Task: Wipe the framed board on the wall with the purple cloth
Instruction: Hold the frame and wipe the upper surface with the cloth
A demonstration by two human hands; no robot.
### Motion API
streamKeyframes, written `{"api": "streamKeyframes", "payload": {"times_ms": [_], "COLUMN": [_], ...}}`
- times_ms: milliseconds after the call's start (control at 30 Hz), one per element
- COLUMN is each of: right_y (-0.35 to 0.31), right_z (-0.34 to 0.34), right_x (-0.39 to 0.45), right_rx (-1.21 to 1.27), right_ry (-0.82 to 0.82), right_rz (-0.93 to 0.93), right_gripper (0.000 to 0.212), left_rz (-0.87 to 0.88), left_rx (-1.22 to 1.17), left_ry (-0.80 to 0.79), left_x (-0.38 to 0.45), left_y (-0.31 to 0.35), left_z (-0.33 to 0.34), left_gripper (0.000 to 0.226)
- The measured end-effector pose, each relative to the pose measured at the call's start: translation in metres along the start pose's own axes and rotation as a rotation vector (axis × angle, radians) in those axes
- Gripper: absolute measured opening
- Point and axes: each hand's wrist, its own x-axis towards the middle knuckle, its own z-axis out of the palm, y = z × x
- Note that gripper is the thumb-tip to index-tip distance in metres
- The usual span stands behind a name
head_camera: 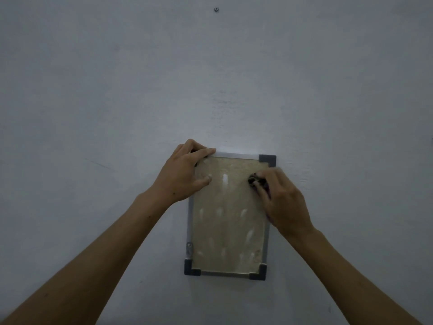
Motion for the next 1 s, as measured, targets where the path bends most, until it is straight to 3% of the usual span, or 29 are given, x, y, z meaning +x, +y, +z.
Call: {"api": "streamKeyframes", "payload": {"times_ms": [67, 200, 333, 433, 467, 567, 733, 867, 1000], "right_y": [-0.003, -0.005, -0.001, -0.007, -0.007, -0.007, -0.017, -0.016, -0.021], "right_z": [0.003, 0.003, -0.001, 0.005, 0.003, -0.001, 0.003, 0.001, 0.004], "right_x": [-0.001, -0.003, 0.007, 0.006, 0.012, 0.030, 0.026, 0.044, 0.046], "right_rx": [-0.028, -0.074, -0.025, -0.049, -0.036, 0.045, -0.036, 0.000, -0.012], "right_ry": [0.008, -0.184, -0.034, -0.146, -0.144, 0.009, -0.210, -0.057, -0.120], "right_rz": [0.040, -0.257, -0.053, -0.246, -0.234, -0.003, -0.322, -0.136, -0.252], "right_gripper": [0.015, 0.013, 0.013, 0.012, 0.012, 0.014, 0.009, 0.012, 0.008], "left_rz": [0.003, 0.008, 0.011, 0.017, 0.016, 0.005, 0.012, -0.001, 0.003], "left_rx": [-0.001, 0.000, 0.004, 0.010, 0.011, 0.011, 0.024, 0.018, 0.025], "left_ry": [0.006, 0.002, 0.016, 0.008, 0.012, 0.023, 0.021, 0.016, 0.008], "left_x": [0.000, 0.000, 0.000, 0.001, 0.001, 0.001, 0.001, 0.001, 0.001], "left_y": [0.001, -0.001, -0.001, -0.002, -0.003, -0.003, -0.003, -0.002, -0.003], "left_z": [0.000, 0.000, 0.001, 0.001, 0.002, 0.002, 0.002, 0.003, 0.002], "left_gripper": [0.068, 0.068, 0.068, 0.067, 0.067, 0.067, 0.067, 0.068, 0.067]}}
